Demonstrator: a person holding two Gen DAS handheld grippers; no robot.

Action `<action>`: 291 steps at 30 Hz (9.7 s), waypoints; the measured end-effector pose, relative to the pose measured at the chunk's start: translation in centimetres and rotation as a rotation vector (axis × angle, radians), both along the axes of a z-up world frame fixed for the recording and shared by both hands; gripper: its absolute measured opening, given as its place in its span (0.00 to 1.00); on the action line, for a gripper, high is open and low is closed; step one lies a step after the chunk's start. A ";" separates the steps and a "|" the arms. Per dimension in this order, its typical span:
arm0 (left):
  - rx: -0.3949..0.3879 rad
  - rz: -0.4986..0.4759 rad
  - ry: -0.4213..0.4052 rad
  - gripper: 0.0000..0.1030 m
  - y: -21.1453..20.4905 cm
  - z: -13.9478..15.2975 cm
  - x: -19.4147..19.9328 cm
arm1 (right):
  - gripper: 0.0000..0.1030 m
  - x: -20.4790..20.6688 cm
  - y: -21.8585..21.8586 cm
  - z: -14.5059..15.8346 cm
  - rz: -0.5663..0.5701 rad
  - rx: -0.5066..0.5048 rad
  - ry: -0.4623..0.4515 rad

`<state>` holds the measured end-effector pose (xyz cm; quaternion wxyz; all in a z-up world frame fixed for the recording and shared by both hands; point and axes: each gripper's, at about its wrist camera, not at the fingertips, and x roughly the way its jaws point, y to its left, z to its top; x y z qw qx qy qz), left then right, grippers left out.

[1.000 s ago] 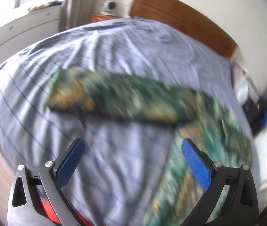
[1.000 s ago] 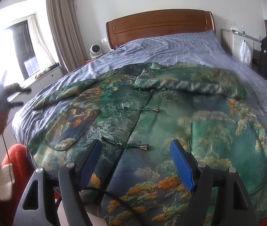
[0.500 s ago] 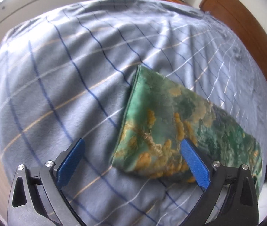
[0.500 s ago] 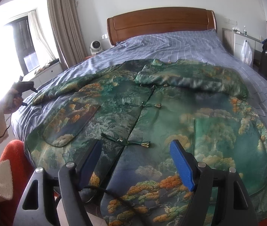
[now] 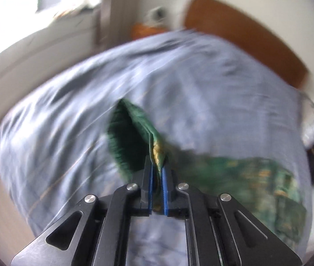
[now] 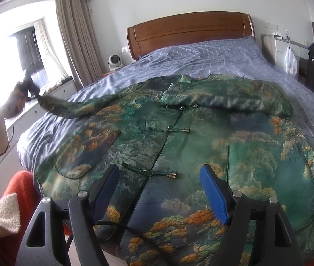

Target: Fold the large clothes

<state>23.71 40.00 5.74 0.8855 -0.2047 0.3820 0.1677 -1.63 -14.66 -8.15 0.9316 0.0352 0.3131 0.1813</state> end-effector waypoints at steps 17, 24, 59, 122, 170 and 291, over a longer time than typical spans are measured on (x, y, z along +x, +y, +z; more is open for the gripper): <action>0.126 -0.811 -0.069 0.03 -47.4 2.7 10.4 | 0.73 -1.0 -5.2 1.1 -0.101 0.129 -0.054; 0.271 -0.899 0.188 0.42 -54.2 -10.2 10.4 | 0.73 -0.7 -7.6 0.4 -0.159 0.186 -0.024; 0.141 -0.339 0.163 0.78 -25.1 -17.9 6.2 | 0.62 28.0 -4.7 -0.5 -0.087 0.396 0.491; 0.200 -0.477 0.117 1.00 -30.7 -20.1 -12.3 | 0.81 4.2 -8.0 -4.7 -0.234 -0.108 0.106; 0.195 -0.479 0.131 0.99 -30.8 -19.2 -13.2 | 0.93 3.5 -5.7 -4.7 -0.193 -0.173 0.147; -0.163 -0.584 0.214 0.99 -20.1 -20.0 -14.2 | 0.93 1.0 -18.2 -2.9 -0.190 -0.131 0.426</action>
